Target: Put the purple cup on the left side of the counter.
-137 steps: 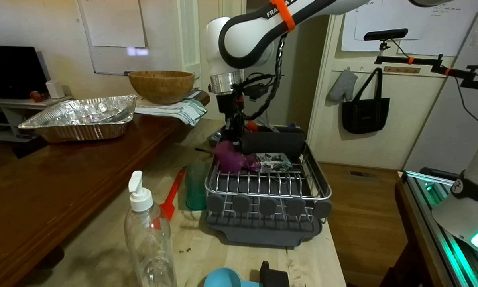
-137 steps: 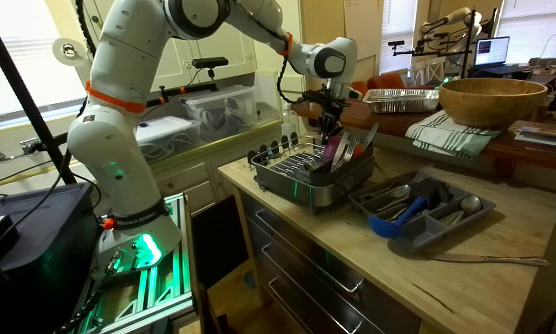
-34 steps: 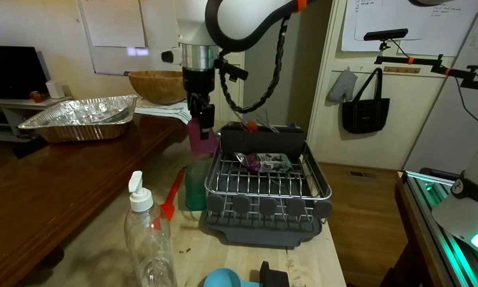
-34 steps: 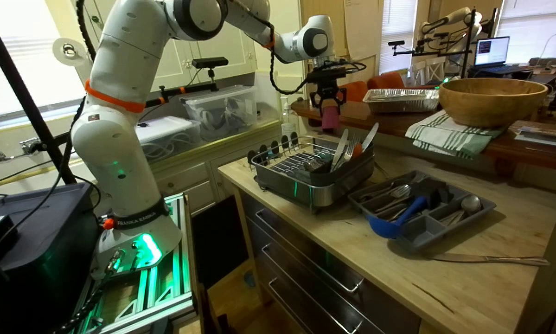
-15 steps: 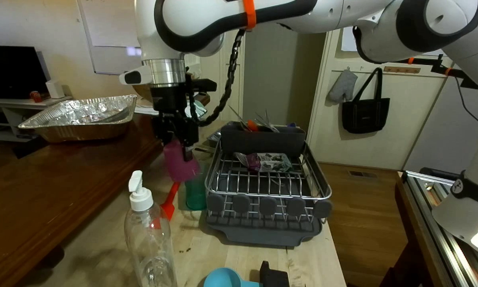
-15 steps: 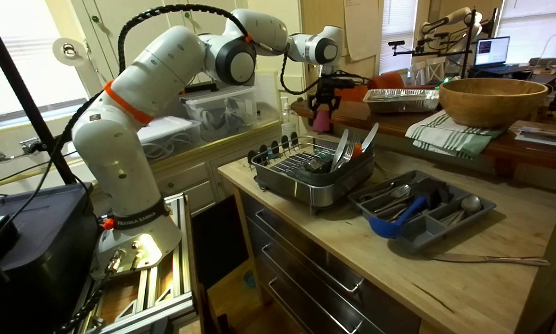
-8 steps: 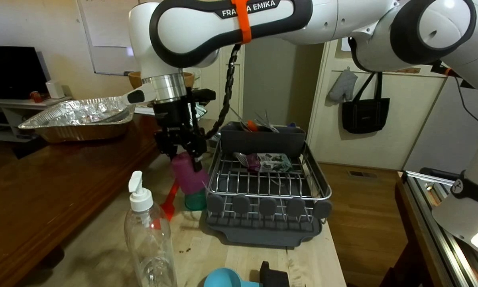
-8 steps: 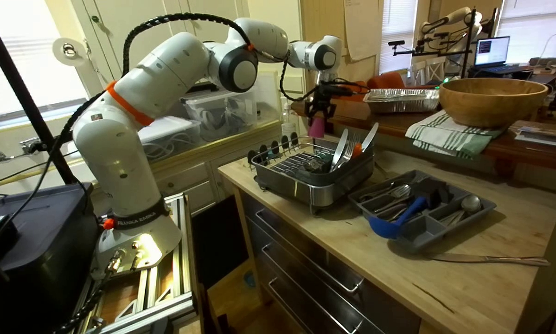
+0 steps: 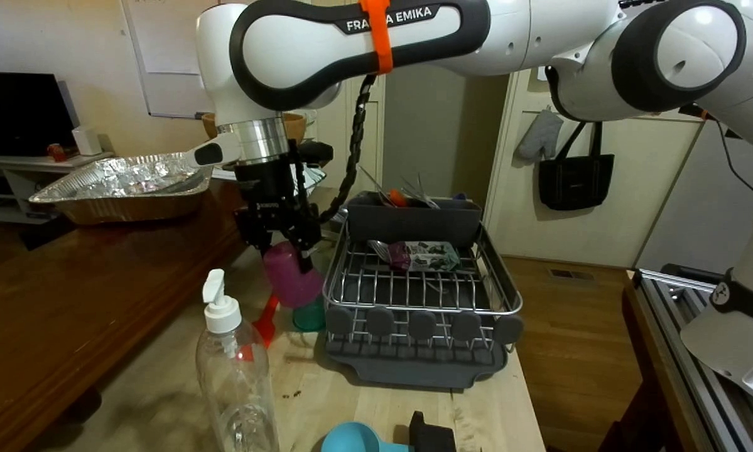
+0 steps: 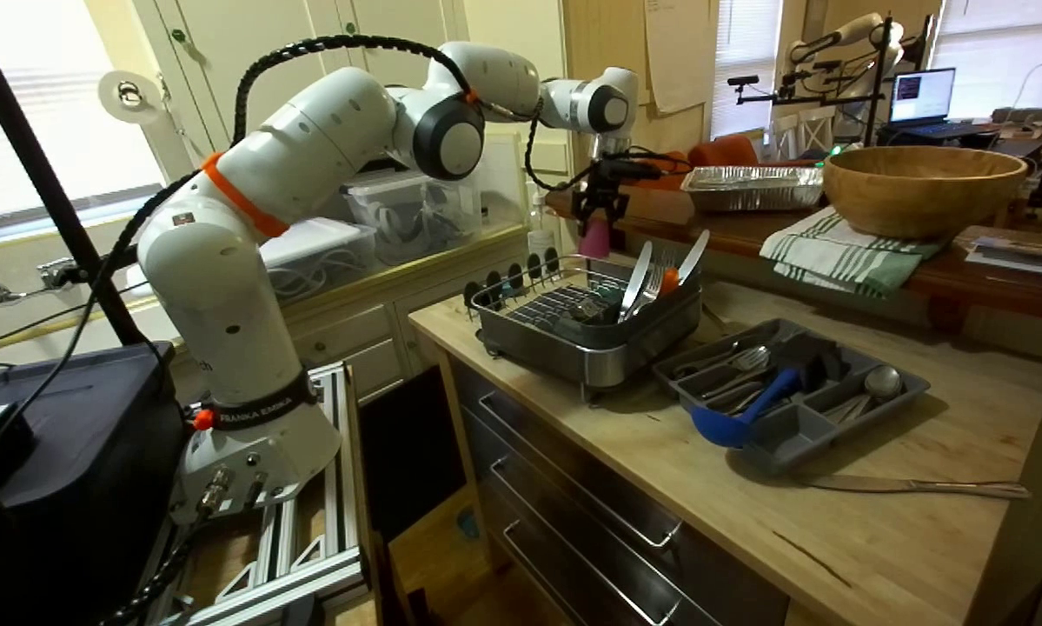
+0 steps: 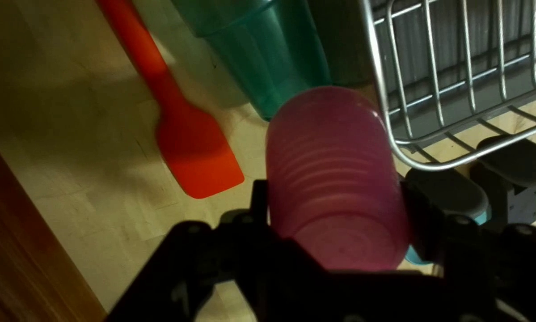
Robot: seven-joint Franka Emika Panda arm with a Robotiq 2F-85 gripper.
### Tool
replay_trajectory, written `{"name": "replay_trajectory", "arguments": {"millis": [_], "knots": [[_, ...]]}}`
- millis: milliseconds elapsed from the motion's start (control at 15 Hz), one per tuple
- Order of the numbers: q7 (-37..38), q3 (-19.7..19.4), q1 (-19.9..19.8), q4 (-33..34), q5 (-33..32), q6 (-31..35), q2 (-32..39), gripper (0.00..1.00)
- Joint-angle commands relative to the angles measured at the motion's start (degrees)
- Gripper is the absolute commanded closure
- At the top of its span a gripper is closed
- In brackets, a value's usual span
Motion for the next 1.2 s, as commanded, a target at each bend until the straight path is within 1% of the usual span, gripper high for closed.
{"name": "replay_trajectory", "arguments": {"millis": [0,67,200,533,600,667,733,800,867,1000,1133], "knots": [[-5.43,-0.03,-0.13,4.23,-0.73,-0.54,4.47,0.54],[-7.25,0.4,-0.3,4.88,-0.27,-0.74,5.05,0.54],[-9.35,0.04,0.36,6.09,-0.83,-1.53,5.61,0.54],[-12.55,-0.2,0.41,7.16,-0.59,-3.04,7.35,0.54],[-13.09,-0.14,0.38,7.22,-0.49,-3.37,7.5,0.37],[-13.48,-0.12,0.44,7.33,-0.49,-3.56,7.46,0.07],[-13.67,-0.21,0.59,7.39,-0.63,-3.46,7.19,0.06],[-13.83,-0.34,0.72,7.36,-0.8,-3.87,6.82,0.01],[-13.78,-0.37,0.77,7.3,-0.81,-4.28,6.46,0.0],[-13.02,-0.42,1.09,7.22,-0.83,-5.49,5.37,0.0],[-12.77,-0.68,1.66,6.76,-1.45,-5.23,3.79,0.0]]}}
